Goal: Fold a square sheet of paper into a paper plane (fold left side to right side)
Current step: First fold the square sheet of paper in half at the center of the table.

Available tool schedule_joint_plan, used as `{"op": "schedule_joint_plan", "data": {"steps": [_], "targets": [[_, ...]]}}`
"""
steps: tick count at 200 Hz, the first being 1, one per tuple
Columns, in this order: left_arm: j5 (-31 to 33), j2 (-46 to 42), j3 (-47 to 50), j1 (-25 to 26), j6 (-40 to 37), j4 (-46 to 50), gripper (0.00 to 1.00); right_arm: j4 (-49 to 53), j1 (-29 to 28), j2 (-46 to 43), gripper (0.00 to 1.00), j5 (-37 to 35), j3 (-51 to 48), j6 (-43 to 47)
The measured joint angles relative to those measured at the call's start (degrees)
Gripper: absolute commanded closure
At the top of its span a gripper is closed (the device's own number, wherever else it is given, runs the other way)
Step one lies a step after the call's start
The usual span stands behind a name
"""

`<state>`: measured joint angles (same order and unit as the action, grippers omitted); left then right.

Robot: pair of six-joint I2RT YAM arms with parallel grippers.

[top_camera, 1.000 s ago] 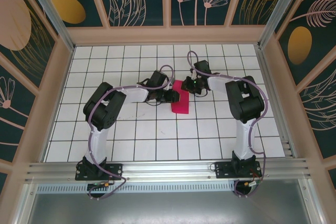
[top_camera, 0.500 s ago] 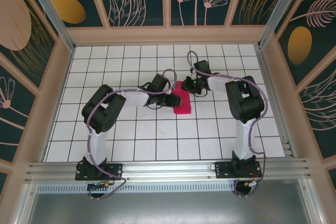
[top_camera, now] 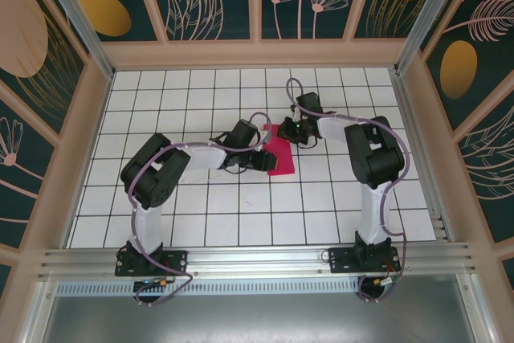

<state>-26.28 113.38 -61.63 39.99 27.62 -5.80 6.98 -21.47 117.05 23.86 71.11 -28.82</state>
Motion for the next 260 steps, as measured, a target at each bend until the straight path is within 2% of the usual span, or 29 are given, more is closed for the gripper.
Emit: {"op": "schedule_joint_plan", "data": {"steps": [125, 183, 221, 260], "targets": [[-0.1, -4.1, 6.6, 3.1, 0.7, -3.1, 0.65, 0.0, -0.1, 0.0, 0.80, 0.0, 0.0, 0.0], [-1.2, -7.7, 8.0, 3.5, 1.3, 1.4, 0.64, 0.0, -0.2, 0.0, 0.80, 0.0, 0.1, 0.0], [-2.5, -10.6, 5.8, 0.7, 2.1, 2.8, 0.66, 0.2, -0.2, 0.0, 0.80, -0.1, 0.2, 0.0], [-2.9, -6.5, -1.6, -3.4, 2.6, 2.4, 0.67, 0.5, -0.3, 0.0, 0.79, -0.3, 0.3, 0.1]]}}
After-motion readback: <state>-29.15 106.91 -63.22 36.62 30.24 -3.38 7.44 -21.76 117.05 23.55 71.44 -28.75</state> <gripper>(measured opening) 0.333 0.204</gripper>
